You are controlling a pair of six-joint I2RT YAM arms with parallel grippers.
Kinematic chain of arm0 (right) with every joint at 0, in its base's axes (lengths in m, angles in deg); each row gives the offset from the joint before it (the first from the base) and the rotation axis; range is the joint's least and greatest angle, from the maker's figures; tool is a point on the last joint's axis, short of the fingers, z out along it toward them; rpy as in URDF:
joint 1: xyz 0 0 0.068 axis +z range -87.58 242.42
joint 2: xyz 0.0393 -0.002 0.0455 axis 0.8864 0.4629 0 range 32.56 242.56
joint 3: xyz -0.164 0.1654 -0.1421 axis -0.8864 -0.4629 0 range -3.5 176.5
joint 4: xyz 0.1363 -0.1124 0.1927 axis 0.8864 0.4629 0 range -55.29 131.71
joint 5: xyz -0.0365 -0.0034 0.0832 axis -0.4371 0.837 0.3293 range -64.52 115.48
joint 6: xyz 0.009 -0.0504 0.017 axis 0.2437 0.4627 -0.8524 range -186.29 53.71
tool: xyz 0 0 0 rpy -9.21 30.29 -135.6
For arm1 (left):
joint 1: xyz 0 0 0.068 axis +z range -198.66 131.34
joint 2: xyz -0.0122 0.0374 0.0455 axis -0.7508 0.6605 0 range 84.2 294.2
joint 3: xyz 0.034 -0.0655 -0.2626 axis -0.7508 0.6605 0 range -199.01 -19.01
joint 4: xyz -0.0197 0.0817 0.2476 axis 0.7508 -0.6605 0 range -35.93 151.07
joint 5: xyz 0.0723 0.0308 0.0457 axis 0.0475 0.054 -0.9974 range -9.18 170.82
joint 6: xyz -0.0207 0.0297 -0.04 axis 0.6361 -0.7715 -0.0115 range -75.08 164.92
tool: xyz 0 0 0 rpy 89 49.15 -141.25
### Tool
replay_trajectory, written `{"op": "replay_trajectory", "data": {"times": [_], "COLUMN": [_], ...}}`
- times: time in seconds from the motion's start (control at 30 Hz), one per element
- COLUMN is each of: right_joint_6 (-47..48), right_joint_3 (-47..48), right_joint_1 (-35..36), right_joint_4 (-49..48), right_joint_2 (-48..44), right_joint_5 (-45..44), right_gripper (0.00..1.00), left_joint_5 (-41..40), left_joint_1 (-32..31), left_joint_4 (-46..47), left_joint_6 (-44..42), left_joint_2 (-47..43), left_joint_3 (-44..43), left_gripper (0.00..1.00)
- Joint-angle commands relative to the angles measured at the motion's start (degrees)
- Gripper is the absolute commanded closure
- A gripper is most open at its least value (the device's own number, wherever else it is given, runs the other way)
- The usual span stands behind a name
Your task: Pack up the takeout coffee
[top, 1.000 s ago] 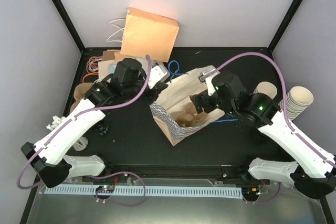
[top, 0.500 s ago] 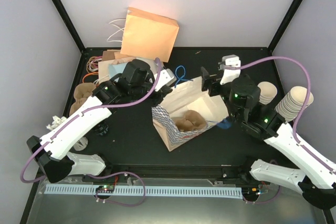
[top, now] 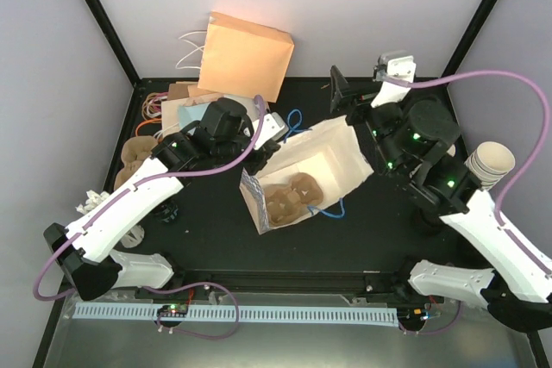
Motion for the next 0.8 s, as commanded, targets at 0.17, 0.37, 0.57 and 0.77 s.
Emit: {"op": "replay_trajectory", "data": {"times": [0.17,0.37,0.57,0.77], "right_joint_6": [-8.9,-13.1,-14.8,-15.6], "right_joint_3": [5.7,3.4,-1.5,-6.2], "right_joint_1": [-0.2,-0.2,-0.2,-0.2], "right_joint_4": [38.4,47.7,46.7,42.1], "right_joint_2": [-2.6,-4.3,-3.9,-1.7], "right_joint_5": [9.7,14.7,19.0,26.2], "right_gripper": [0.06,0.44,0.97,0.99], "left_joint_5": [-8.0,-12.4,-11.8,-9.5], "left_joint_1": [-0.1,-0.1,-0.2,-0.5], "left_joint_4": [0.7,2.4,5.1,10.1], "left_joint_6": [-2.5,-5.1,-8.6,-10.9], "left_joint_2": [-1.2,-1.2,-2.7,-7.1], "left_joint_3": [-3.6,-4.4,-3.0,3.0], "left_gripper": [0.97,0.97,0.97,0.98]}}
